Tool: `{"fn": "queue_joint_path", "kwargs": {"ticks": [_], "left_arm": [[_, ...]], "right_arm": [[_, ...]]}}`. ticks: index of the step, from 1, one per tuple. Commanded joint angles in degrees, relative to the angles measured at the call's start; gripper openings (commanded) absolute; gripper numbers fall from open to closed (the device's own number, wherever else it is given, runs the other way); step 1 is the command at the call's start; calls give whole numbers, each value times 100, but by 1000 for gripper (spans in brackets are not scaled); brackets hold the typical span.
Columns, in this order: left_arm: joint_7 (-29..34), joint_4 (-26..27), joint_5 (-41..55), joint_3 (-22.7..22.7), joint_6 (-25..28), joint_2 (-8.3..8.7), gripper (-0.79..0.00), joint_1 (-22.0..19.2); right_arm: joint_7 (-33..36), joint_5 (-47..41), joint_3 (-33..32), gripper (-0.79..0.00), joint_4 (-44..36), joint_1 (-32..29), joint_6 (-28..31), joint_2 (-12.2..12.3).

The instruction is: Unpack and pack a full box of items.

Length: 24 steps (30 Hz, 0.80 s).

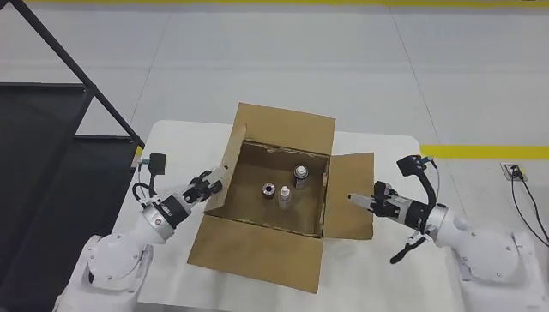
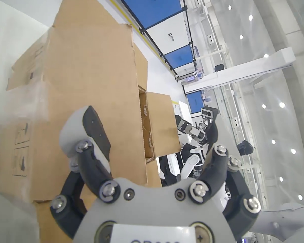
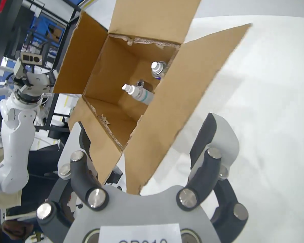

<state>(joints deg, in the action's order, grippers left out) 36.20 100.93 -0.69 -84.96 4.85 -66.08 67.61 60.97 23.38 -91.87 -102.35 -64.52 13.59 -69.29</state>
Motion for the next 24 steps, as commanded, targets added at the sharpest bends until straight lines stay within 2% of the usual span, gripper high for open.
{"fn": "queue_joint_path", "kwargs": {"ticks": [1,11,16,24], "left_arm": [[3,-69,-47,122,-58,-7,0,-79],[-100,-382,-161,549,-253,-46,0,-368],[-194,-464,-180,689,-322,-64,0,-430],[-409,-564,-297,901,-498,-95,0,-516]], "right_arm": [[15,-127,165,0,123,151,135,2],[-284,-901,854,0,484,807,475,-20],[-426,-1324,1523,0,1122,1377,453,-106],[-1031,-1102,2400,0,1943,1976,670,-250]]}}
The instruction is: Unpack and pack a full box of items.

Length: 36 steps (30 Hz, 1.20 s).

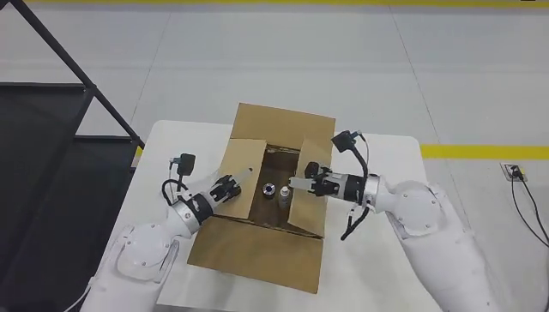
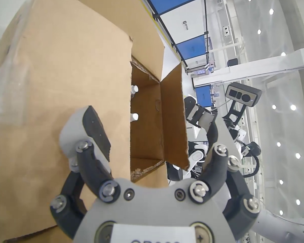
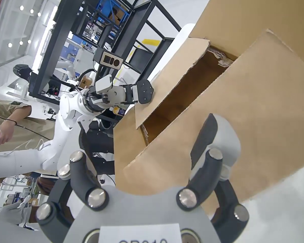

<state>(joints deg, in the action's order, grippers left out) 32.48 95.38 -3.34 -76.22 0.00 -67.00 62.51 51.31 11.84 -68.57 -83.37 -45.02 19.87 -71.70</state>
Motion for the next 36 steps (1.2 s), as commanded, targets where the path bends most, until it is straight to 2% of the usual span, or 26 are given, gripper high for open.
{"fn": "queue_joint_path", "kwargs": {"ticks": [1,6,14,24,30,36], "left_arm": [[-79,-25,-79,58,-22,-8,0,-11],[-278,-93,-199,201,-109,-34,0,-47],[-369,-179,-397,351,-210,-56,0,-103],[-446,-143,-331,350,-225,-75,0,-113],[-329,468,127,-260,-154,-8,0,123],[455,1058,799,-1490,-82,149,0,719]], "right_arm": [[-140,152,144,0,100,54,85,-18],[-507,601,414,0,323,122,-3,-56],[-615,997,735,0,478,240,-410,-103],[-728,1164,750,0,390,241,-533,-94],[-905,1026,385,0,51,71,-410,-19],[-767,1135,222,0,-161,51,-453,32]]}}
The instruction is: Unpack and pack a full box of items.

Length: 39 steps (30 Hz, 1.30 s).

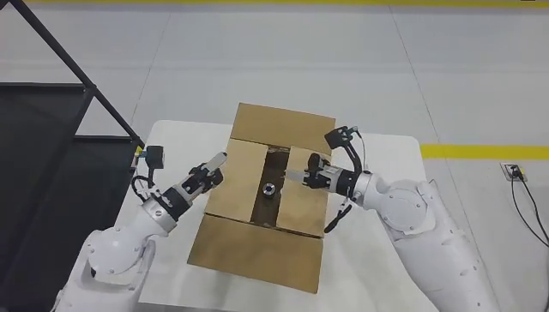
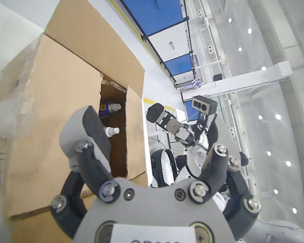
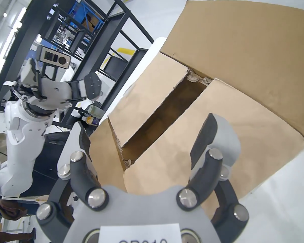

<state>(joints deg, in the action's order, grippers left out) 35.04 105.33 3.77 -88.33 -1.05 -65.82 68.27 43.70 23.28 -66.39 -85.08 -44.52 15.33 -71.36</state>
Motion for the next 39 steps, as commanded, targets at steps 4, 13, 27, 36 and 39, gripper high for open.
{"fn": "queue_joint_path", "kwargs": {"ticks": [4,13,27,36,39], "left_arm": [[1206,111,321,-1224,190,167,0,745],[3298,-773,765,-1925,315,381,0,1114],[3790,-1715,526,-505,307,424,0,328],[4421,-1704,1360,-599,218,503,0,180],[4459,-1588,1626,-643,118,523,0,182]], "right_arm": [[-6,-10,4,0,10,1,1,-1],[-457,-213,-123,0,186,-1,-126,-9],[-1864,-544,-444,0,1161,174,-748,-67],[-2316,-539,-246,0,1857,573,-1073,-179],[-2156,-687,-65,0,2493,972,-1015,-260]]}}
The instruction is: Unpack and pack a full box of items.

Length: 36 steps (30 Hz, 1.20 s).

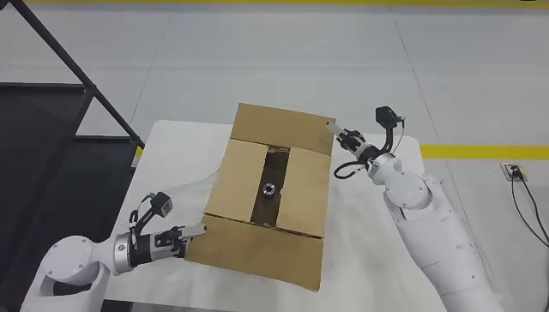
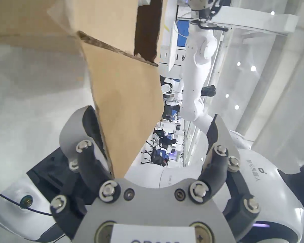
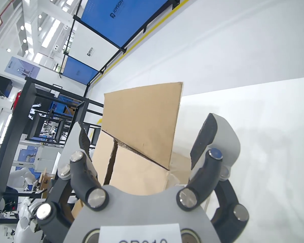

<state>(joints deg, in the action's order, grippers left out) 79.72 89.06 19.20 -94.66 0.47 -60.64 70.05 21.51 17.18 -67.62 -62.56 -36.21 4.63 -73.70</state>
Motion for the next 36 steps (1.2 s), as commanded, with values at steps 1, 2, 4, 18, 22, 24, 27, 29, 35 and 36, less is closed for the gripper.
{"fn": "queue_joint_path", "kwargs": {"ticks": [1,2,4,18,22,24,27,29,35,36], "left_arm": [[-37,88,157,-18,-69,10,0,10],[-87,150,205,-24,-86,14,0,19],[-209,281,309,-24,-118,18,0,53],[-1843,927,729,97,-824,10,0,89],[-2307,1007,568,225,-910,6,0,19],[-2513,1061,590,293,-947,-3,0,-16],[-2852,1156,482,407,-958,-13,0,-53],[-3096,1233,301,496,-906,-18,0,-77],[-3627,1313,-111,828,-789,-44,0,-174],[-3706,1313,-173,880,-771,-49,0,-204]], "right_arm": [[66,-83,134,0,480,280,112,-58],[76,-125,219,0,705,407,188,-96],[93,-259,364,0,1168,653,382,-177],[1009,-1726,531,0,3018,1554,2481,-508],[1435,-2100,364,0,3036,1598,2948,-471],[1632,-2186,284,0,2944,1603,3109,-432],[1917,-2250,172,0,2621,1537,3189,-360],[2140,-2256,82,0,2313,1452,3087,-295],[3017,-2175,-144,0,1170,1083,1732,-91],[3134,-2145,-153,0,955,1000,1516,-67]]}}
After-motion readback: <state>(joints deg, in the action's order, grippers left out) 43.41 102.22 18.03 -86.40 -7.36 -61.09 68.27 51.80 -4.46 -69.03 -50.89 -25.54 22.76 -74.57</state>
